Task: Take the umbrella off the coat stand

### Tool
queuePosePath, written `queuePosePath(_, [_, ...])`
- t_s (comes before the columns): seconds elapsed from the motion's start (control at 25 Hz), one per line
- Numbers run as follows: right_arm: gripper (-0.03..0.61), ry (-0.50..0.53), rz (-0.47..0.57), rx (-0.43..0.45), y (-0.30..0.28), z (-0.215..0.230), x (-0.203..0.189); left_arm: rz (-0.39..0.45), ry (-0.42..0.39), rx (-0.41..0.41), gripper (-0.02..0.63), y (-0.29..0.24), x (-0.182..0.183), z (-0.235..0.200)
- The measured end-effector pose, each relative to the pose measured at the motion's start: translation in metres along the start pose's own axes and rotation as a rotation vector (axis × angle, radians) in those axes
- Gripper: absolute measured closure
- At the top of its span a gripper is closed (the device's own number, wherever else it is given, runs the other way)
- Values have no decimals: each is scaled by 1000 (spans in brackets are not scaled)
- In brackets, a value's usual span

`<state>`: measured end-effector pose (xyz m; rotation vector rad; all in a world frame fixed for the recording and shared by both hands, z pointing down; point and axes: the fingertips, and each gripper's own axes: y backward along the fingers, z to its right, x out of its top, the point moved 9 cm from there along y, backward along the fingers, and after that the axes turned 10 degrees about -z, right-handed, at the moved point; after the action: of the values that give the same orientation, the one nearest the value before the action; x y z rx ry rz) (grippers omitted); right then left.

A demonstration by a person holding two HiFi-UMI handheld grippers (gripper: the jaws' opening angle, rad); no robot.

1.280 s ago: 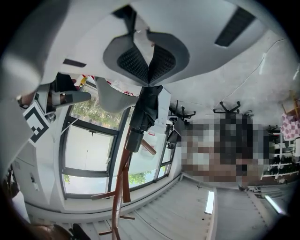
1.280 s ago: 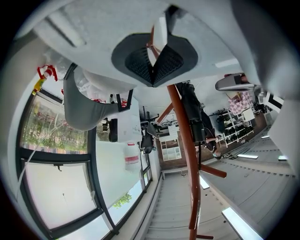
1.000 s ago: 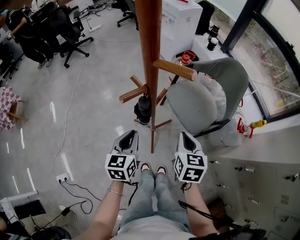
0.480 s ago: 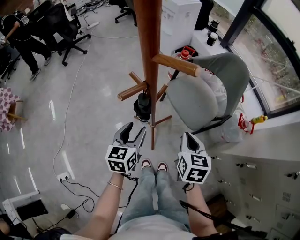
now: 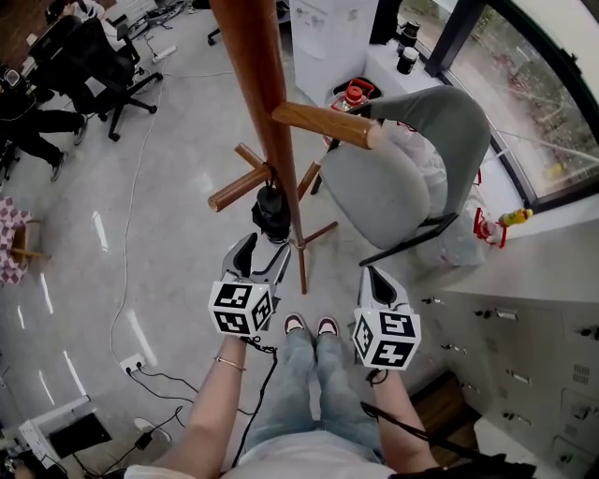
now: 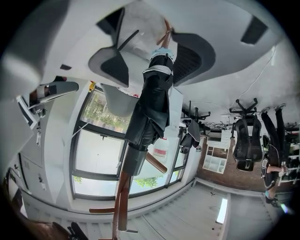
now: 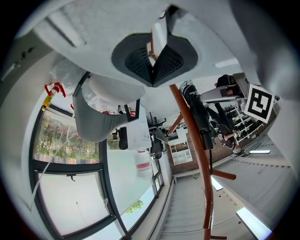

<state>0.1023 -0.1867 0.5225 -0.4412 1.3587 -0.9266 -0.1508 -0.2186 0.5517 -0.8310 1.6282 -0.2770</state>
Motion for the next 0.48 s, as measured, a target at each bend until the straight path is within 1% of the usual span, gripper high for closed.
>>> queuePosePath(0.36, [574, -32, -25, -19, -2, 4, -15, -17, -30, -8, 324, -19, 6, -7])
queuePosePath(0.48, [574, -41, -36, -26, -3, 6, -21, -4, -31, -10, 321, -24, 9, -8])
